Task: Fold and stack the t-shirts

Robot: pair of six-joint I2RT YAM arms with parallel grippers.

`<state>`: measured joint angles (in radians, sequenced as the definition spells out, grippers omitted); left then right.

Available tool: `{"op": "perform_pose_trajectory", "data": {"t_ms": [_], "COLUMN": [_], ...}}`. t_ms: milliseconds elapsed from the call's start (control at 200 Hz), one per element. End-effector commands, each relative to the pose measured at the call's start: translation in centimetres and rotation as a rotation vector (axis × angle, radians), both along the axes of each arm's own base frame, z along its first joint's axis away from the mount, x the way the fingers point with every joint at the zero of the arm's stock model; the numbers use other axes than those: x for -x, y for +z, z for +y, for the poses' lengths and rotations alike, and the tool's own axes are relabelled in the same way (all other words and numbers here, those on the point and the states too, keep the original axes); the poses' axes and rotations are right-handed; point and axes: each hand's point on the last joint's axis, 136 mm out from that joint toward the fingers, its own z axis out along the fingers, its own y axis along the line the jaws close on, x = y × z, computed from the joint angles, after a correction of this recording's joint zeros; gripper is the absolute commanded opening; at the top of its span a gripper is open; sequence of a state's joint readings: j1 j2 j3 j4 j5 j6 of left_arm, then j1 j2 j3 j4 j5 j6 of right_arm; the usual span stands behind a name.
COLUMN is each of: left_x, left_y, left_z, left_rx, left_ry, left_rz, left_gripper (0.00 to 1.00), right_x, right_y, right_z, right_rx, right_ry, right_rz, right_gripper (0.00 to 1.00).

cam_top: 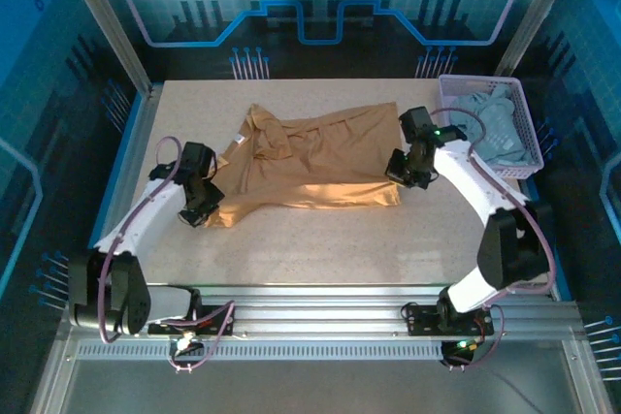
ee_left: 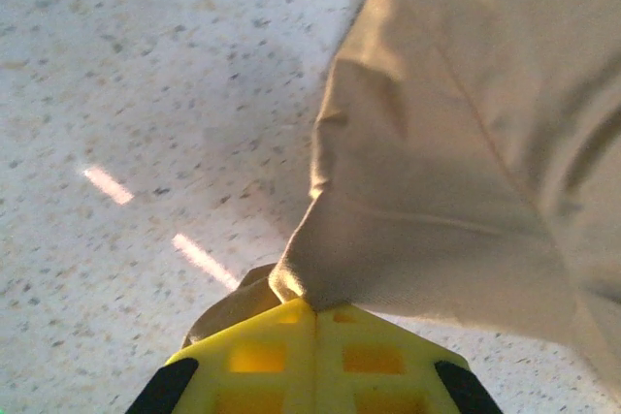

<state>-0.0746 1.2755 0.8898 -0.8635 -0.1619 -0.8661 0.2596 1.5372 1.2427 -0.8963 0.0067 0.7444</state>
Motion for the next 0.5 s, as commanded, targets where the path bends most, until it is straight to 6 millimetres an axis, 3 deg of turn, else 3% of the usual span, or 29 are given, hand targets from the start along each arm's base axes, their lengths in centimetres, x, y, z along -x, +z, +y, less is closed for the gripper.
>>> {"op": "perform_pose_trajectory", "data": {"t_ms": [0,130,235,395,445,495], "left_x": [2.4,2.1,1.3,-0.8,-1.3,-1.6], "left_y": [-0.2,-0.7,-1.1,-1.1,-1.0,-0.9], "left_z": [1.0,0.6,0.4,0.0,-0.2,-0.3], "left_rx": [-0.029,-0.013,-0.004,0.012,0.018,0.021], "left_ry": [0.047,0.043,0.039,0.030,0.026,0.022], "left_rz": [0.032,0.037,0.041,0.046,0.044,0.042], "left_gripper": [0.00,0.00,0.00,0.00,0.00,0.00], "right_x": [1.6,-1.5,-4.6,-9.2,-10.2,-10.9], "right_y": [0.3,-0.5,-3.3,-5.9,-6.5,-6.7], "right_z": [-0.7,-1.3,-1.2,-1.1,-1.6,-2.0], "right_rx": [-0.001,0.005,-0.005,-0.017,-0.014,-0.012], "right_ry": [-0.020,-0.014,-0.001,-0.003,-0.019,-0.037], "right_rz": [0.024,0.024,0.100,0.139,0.145,0.147], "right_gripper": [0.00,0.00,0.00,0.00,0.08,0.23]}}
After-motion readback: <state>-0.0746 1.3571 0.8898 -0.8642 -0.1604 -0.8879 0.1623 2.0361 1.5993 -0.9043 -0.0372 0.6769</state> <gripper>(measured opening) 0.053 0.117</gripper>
